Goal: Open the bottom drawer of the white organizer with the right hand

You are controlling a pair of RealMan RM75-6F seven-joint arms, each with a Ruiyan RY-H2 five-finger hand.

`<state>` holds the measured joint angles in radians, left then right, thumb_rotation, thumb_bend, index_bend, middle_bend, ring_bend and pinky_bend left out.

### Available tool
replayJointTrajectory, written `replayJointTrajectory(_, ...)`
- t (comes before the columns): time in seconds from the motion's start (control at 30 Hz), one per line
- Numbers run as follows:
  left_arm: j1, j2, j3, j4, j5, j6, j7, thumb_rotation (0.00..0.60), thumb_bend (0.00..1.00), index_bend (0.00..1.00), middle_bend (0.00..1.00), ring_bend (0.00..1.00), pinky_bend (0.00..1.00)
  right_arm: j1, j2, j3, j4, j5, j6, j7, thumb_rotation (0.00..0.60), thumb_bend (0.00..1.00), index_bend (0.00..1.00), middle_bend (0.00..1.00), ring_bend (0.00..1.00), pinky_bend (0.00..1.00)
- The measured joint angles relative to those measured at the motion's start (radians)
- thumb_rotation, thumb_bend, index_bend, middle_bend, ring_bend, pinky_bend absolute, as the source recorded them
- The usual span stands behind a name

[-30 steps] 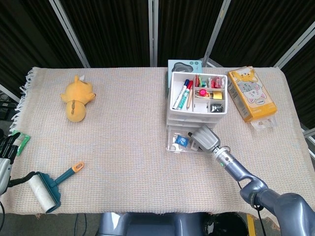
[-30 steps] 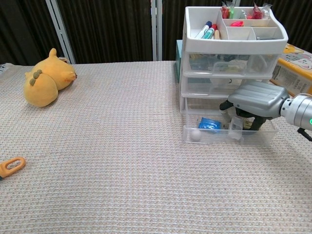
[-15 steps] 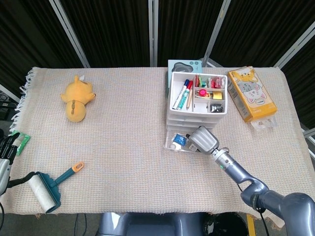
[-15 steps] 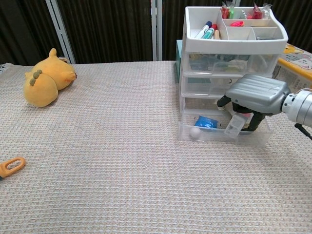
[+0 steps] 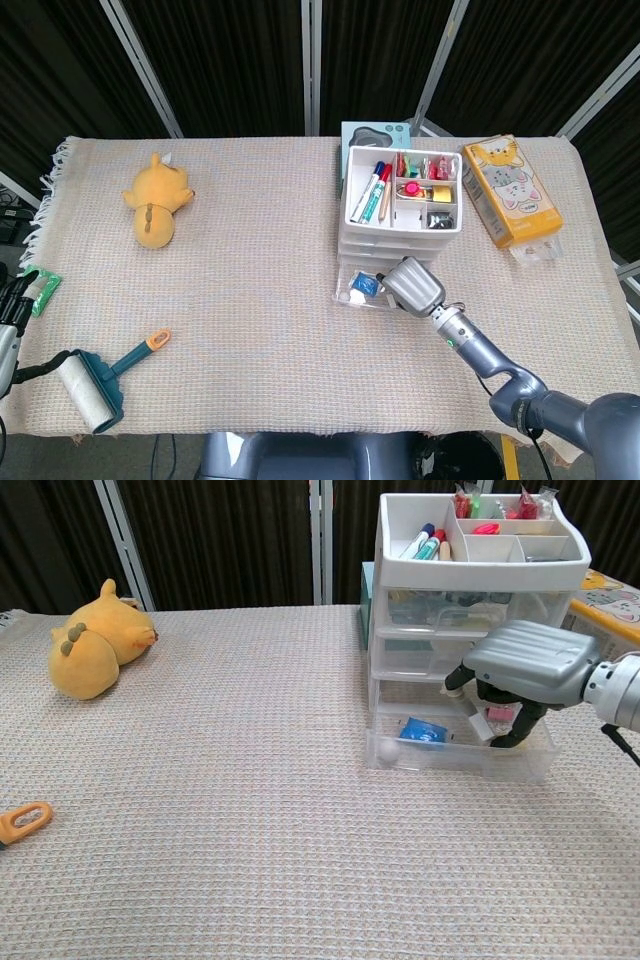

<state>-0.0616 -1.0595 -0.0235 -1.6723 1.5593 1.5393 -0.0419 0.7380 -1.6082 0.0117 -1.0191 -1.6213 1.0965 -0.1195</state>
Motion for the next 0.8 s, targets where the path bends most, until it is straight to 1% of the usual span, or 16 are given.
replayJointTrajectory(0.27,0.001,0.001,0.0,0.002,0.0,0.002,-0.006,0.6,0.08,0.0,0.0,0.0,0.0,-0.002,0.022,0.01,-0.041,0.004,0.005,-0.033,0.6,0.0,0.63,0.97,0.96,0.7)
replayJointTrajectory(0.43,0.001,0.002,-0.001,0.002,0.002,0.003,-0.009,0.6,0.08,0.0,0.0,0.0,0.0,-0.004,0.053,0.024,-0.087,0.006,0.022,-0.054,0.6,0.0,0.63,0.97,0.96,0.7)
replayJointTrajectory(0.8,0.008,0.007,0.003,0.002,0.013,0.018,-0.021,0.6,0.08,0.0,0.0,0.0,0.0,-0.033,0.185,0.053,-0.258,0.031,0.058,-0.143,0.6,0.0,0.63,0.97,0.96,0.7)
